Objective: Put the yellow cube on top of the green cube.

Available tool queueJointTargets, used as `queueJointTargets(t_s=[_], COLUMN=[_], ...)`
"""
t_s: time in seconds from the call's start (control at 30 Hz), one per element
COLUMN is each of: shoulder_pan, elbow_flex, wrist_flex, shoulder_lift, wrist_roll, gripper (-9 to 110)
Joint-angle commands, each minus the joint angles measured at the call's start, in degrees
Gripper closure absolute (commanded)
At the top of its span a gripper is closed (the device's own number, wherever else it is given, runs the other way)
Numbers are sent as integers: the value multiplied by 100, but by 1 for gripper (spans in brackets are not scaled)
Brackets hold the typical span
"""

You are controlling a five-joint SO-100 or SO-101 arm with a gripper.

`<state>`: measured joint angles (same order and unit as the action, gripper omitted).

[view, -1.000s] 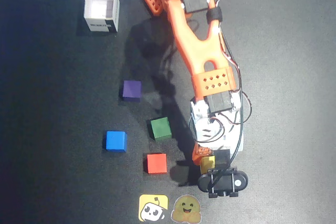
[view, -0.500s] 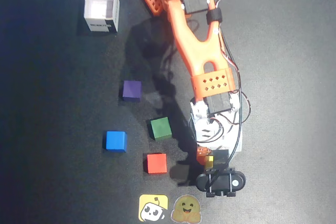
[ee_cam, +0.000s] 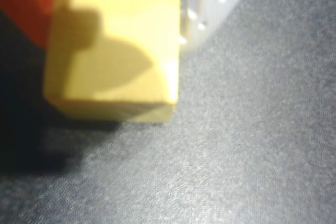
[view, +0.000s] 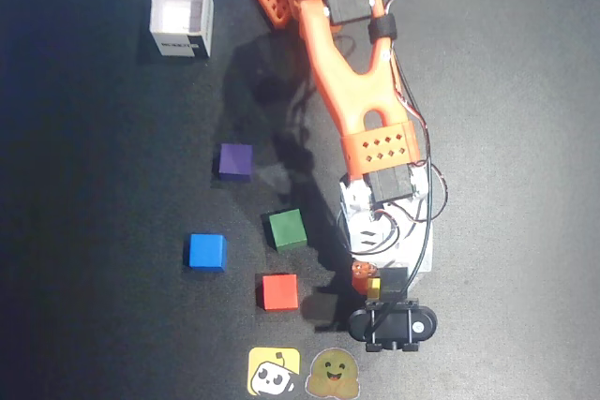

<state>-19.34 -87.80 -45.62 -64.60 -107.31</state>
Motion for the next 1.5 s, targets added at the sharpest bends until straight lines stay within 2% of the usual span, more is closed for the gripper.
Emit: queueJointTargets(t_s=[0.0, 0.53, 0.87, 1.13, 1.47], shoulder_pan=[53, 659, 1503, 1723, 1749], elbow_flex=[-9, 35, -519, -686, -1072], wrist_flex=[53, -1881, -2312, -2259, -2224], shoulder_lift=[-290, -1846, -2628, -2584, -2637], wrist_roll=[-9, 141, 1450, 2338, 2443], gripper=[92, 92, 92, 92, 92])
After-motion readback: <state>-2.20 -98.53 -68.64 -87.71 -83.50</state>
